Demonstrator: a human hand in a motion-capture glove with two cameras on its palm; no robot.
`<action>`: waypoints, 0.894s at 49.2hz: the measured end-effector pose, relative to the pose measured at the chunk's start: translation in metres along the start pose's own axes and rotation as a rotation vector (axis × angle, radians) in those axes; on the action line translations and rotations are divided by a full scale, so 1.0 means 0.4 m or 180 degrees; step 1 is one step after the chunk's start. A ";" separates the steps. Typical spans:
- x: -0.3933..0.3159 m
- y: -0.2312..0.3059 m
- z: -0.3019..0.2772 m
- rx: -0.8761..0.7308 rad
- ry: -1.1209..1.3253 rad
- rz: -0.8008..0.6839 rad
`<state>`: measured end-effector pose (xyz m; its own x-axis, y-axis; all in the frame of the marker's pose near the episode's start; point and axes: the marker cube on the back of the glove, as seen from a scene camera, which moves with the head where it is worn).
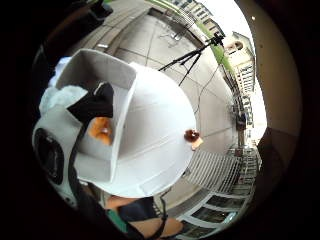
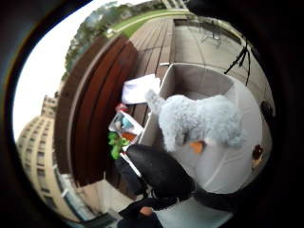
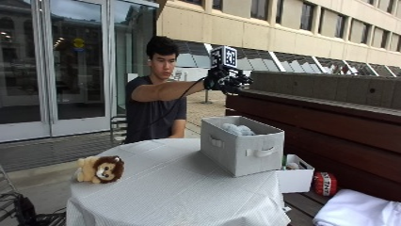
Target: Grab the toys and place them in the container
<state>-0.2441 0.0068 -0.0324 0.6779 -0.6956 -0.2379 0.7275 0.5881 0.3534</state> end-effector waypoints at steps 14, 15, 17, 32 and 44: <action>0.239 0.061 -0.019 0.0148 0.0360 0.0155; 0.267 0.065 -0.016 0.0135 0.0380 0.0181; 0.315 0.071 -0.009 0.0099 0.0393 0.0218; 0.737 0.192 0.081 -0.0149 0.0274 0.0820; 0.997 0.301 0.204 -0.0464 0.0293 0.1317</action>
<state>0.1052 -0.2333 -0.0110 0.9168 -0.3538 -0.1852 0.3960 0.8657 0.3061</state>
